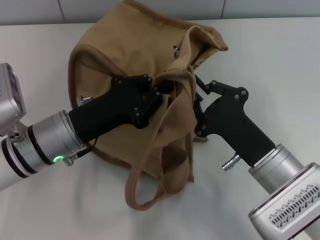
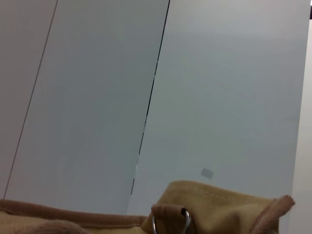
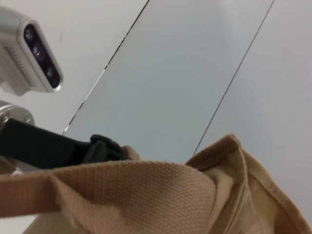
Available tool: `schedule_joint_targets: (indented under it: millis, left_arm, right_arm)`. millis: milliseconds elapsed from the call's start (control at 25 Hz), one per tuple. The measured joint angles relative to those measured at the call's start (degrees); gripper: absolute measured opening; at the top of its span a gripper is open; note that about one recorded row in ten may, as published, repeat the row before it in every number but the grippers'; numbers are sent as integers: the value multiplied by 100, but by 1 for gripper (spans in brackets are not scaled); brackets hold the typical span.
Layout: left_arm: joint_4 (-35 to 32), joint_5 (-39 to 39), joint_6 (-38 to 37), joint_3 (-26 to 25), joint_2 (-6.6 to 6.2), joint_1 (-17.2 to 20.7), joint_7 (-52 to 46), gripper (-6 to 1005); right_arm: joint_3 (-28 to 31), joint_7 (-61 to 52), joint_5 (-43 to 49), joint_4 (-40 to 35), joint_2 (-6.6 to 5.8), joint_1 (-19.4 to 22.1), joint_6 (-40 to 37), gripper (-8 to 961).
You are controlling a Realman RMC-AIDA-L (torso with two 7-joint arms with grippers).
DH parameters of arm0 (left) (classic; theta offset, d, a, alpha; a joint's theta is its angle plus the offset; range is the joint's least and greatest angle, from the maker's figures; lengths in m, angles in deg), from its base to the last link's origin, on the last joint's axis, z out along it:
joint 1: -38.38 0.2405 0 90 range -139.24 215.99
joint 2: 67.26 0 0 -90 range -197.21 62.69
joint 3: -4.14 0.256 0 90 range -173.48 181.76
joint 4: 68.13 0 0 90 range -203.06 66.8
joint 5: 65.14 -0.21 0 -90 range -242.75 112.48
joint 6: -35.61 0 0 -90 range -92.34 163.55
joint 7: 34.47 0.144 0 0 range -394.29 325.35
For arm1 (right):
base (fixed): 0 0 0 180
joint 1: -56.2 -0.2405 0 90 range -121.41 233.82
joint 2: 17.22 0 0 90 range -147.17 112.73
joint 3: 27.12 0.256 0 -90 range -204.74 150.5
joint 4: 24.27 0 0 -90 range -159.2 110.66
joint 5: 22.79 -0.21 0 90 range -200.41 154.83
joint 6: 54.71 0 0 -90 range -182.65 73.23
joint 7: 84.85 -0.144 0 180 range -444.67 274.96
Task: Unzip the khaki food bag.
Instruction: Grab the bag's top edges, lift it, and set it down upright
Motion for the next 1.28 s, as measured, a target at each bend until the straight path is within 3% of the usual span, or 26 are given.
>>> schedule_joint_targets:
  millis: [480, 760, 1000, 1280]
  left_arm:
    - [0, 39, -296, -179, 1, 71, -60, 120]
    - [47, 46, -305, -807, 1, 187, -442, 123]
    - [161, 55, -315, -1656, 1, 394, -672, 125]
    - [98, 64, -341, -2189, -24, 639, -817, 127]
  right_arm:
    - [8, -458, -6, -57, 0, -2, 32, 28]
    - [28, -475, -49, -158, 0, 103, 31, 12]
    - [177, -553, -53, -272, 1, 240, 7, 8]
    - [235, -1431, -38, -761, -11, 360, -74, 2]
